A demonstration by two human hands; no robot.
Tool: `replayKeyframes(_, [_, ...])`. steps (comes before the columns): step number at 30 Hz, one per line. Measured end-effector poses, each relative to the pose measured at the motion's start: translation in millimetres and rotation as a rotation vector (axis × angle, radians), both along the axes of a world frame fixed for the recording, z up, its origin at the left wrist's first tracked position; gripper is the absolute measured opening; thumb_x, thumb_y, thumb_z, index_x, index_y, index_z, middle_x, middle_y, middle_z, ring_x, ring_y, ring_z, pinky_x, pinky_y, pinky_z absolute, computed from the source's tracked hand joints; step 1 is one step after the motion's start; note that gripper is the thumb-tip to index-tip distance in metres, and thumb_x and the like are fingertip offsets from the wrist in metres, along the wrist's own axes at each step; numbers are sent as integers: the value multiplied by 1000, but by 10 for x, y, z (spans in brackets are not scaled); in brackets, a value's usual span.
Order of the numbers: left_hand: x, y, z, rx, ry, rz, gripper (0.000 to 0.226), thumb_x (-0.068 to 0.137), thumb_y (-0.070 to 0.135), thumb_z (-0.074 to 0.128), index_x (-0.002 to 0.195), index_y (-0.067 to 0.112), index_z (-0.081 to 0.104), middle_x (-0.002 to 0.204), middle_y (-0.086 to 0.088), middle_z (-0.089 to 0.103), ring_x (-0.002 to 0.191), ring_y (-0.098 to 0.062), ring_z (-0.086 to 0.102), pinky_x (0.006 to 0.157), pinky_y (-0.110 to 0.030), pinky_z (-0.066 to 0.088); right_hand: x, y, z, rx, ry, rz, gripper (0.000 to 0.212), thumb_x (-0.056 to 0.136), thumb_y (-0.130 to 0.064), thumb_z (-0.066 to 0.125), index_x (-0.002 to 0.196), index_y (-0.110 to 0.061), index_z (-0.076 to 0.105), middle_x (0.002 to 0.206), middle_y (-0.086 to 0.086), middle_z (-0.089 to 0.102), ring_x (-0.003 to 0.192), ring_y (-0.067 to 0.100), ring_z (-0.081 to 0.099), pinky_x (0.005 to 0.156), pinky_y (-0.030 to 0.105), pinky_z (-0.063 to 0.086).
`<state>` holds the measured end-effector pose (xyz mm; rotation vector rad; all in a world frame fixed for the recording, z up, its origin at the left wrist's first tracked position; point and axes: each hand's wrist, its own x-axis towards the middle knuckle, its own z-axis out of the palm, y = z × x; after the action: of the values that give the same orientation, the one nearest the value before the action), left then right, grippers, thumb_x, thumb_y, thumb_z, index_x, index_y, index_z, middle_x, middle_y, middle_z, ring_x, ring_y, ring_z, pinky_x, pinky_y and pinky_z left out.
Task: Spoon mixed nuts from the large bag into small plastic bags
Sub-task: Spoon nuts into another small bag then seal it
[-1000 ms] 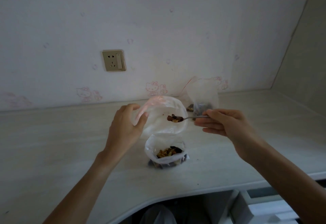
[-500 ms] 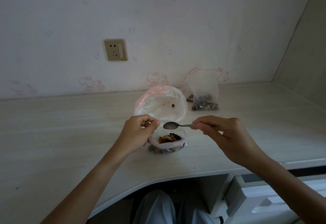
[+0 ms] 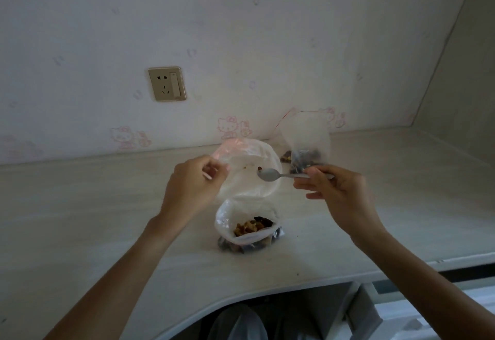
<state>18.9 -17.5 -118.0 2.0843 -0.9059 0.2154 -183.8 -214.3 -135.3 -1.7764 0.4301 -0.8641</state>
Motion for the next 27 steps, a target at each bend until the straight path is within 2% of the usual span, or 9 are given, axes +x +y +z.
replayKeyframes(4, [206,-431,151,-3,-231,-71,31,88,40,78,113,24,69,104,11,67,93,-5,65,84,-31,56,295,-101,-50,71,80,-74,20,104,-23,58,94,-17,74,83,-1,81,81,12,78,75,35,65])
replayKeyframes(7, [378,-792,218,257,-329,-154,65,84,47,80,139,23,56,136,1,60,124,-23,56,101,-42,47,509,-152,-106,-66,181,-177,25,105,-27,58,93,-14,75,84,-1,80,78,11,77,77,41,64])
replayKeyframes(9, [483,-991,222,493,-295,-194,81,82,52,80,149,24,46,145,-1,54,130,-28,51,99,-42,44,608,-148,-118,-244,218,-225,28,105,-28,56,93,-13,77,82,-2,79,74,11,75,73,41,63])
replayKeyframes(11, [565,-1130,196,614,-272,-186,69,83,51,78,141,25,52,134,-1,60,120,-28,57,85,-38,43,675,-125,-122,-396,240,-243,31,106,-28,54,89,-14,76,78,-1,78,69,13,73,67,40,61])
replayKeyframes(14, [623,-1217,158,626,-288,-133,37,88,41,73,119,22,63,113,-3,67,98,-27,63,75,-35,41,763,-101,-146,-547,243,-238,33,106,-27,54,87,-10,74,71,1,73,59,16,67,56,42,57])
replayKeyframes(16, [649,-1223,154,607,-274,-137,25,93,37,69,112,21,64,107,-4,67,90,-25,60,73,-35,43,816,-68,-162,-646,252,-253,31,106,-24,54,84,-10,71,61,-9,59,48,12,55,44,34,46])
replayKeyframes(19, [662,-1201,173,602,-235,-157,20,97,38,66,104,20,62,104,-3,65,91,-26,60,73,-35,44,838,-9,-172,-774,243,-296,34,105,-21,48,78,-11,66,54,-15,38,39,10,38,42,23,28])
replayKeyframes(22, [658,-1162,158,568,-198,-181,18,98,36,65,96,20,58,101,-2,63,91,-26,60,74,-35,46,862,15,-225,-831,322,-251,46,105,-31,31,85,-8,65,56,-5,48,42,21,49,41,34,41])
replayKeyframes(27, [680,-1091,78,482,-120,-235,30,97,30,67,76,18,49,85,-1,60,81,-26,59,70,-38,44,944,-60,-349,-603,277,-261,34,108,-23,48,88,-6,70,70,6,69,59,26,66,55,46,55])
